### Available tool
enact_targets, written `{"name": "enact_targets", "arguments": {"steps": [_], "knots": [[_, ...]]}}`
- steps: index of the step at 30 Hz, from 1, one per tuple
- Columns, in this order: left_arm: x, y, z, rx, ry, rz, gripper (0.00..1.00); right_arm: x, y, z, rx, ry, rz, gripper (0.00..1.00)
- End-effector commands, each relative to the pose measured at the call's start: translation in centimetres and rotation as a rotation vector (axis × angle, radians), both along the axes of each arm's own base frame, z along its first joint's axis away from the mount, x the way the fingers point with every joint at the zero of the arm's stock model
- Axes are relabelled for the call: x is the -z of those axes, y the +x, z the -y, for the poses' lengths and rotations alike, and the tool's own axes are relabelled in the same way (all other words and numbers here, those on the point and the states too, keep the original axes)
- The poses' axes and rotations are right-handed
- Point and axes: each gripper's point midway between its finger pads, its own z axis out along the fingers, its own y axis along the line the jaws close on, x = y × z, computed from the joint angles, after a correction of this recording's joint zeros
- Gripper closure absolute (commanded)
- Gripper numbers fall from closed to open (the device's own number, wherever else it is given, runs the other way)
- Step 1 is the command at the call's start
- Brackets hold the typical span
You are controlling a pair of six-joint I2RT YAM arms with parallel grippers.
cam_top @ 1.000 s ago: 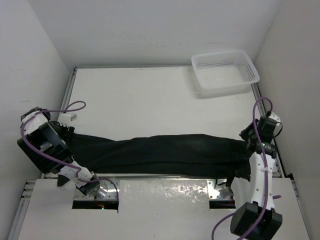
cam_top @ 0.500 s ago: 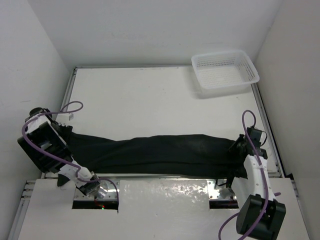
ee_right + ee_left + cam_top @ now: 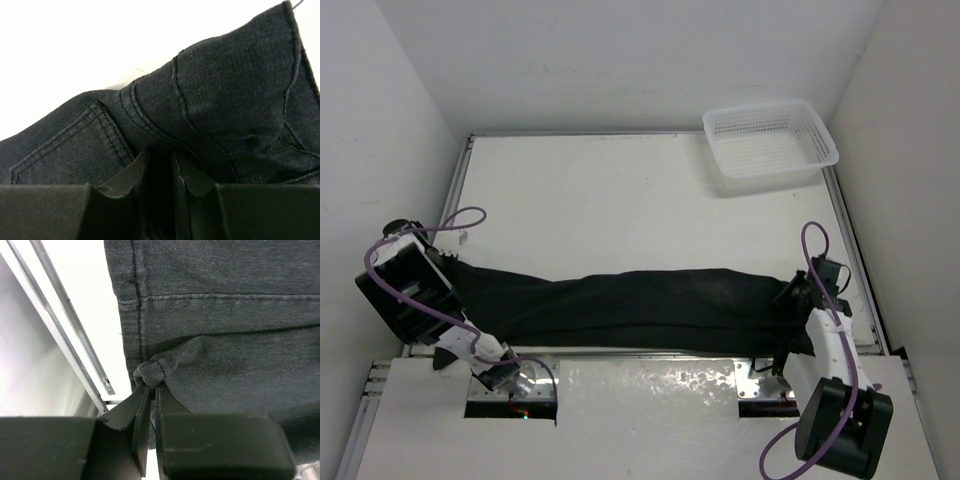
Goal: Fold and stack the trousers
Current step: Fold the trousers
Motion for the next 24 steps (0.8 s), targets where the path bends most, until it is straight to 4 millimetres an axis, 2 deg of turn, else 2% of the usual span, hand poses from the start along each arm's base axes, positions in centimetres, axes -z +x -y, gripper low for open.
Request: {"name": "enact_targets", "arguments": {"steps": [1, 3, 6, 10, 13, 19, 20, 23, 24], "knots": [[-3.0, 2.5, -0.6, 0.028, 0.048, 0.13, 0.96, 1.3, -1.0, -0.7, 0.002, 0.033, -0.035, 0.77], [-3.8, 2.8, -0.7, 0.04, 0.064, 0.161, 1.0, 1.5, -1.1, -0.8, 0.005, 0.034, -0.034, 0.77], [-5.0, 3.5, -0.4, 0.049, 0.065, 0.215, 1.0, 1.6, -1.1, -0.7, 0.004, 0.031, -0.033, 0.78], [-8.4, 5.3, -0.1, 0.078, 0.077, 0.341, 1.0, 2.0, -1.3, -0.9, 0.001, 0.04, -0.049, 0.78], [-9.1, 6.3, -0.3, 0.065, 0.068, 0.376, 1.0, 2.6, -1.5, -1.0, 0.006, 0.049, -0.063, 0.78], [-8.1, 7.2, -2.2, 0.023, 0.097, 0.352, 1.0, 3.4, -2.5, -0.4, 0.03, 0.023, -0.124, 0.78], [-7.0, 7.0, -2.4, 0.014, 0.083, 0.317, 1.0, 3.5, -2.5, -0.3, 0.033, 0.02, -0.131, 0.78], [-5.6, 6.9, -2.7, -0.02, 0.065, 0.271, 1.0, 3.4, -2.6, -0.2, 0.034, 0.017, -0.155, 0.77], [-5.3, 7.1, -2.9, -0.032, 0.066, 0.272, 0.97, 2.9, -2.1, 0.2, 0.021, -0.002, -0.142, 0.76]]}}
